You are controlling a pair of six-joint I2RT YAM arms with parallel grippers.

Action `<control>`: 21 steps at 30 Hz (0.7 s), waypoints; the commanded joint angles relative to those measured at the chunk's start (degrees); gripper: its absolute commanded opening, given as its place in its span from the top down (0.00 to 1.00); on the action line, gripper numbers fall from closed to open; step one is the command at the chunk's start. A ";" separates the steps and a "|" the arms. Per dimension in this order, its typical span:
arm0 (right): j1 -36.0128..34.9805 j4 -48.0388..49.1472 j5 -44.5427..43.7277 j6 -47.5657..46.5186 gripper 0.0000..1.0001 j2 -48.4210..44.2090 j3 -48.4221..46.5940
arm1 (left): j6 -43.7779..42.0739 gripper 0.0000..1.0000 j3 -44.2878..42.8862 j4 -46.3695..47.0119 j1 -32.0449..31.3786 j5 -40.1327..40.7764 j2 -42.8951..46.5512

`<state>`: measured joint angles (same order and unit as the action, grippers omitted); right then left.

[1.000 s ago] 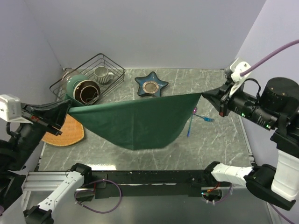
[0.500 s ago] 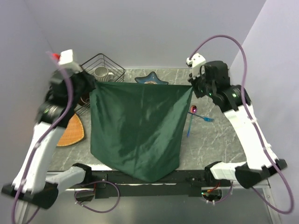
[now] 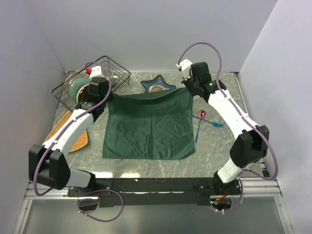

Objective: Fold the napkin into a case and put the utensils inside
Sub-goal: Flatten out the crumpled napkin at the center of the board.

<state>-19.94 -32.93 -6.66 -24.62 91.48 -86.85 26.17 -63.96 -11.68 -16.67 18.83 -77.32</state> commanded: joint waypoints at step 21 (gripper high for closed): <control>-8.36 4.10 2.53 1.23 1.00 -13.79 29.73 | -38.79 0.27 17.83 -0.17 1.55 -30.41 11.68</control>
<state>-26.94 -31.55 -3.40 -25.41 77.41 -56.64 7.51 -44.69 -11.94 -15.33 0.25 -64.86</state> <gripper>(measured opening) 0.005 0.697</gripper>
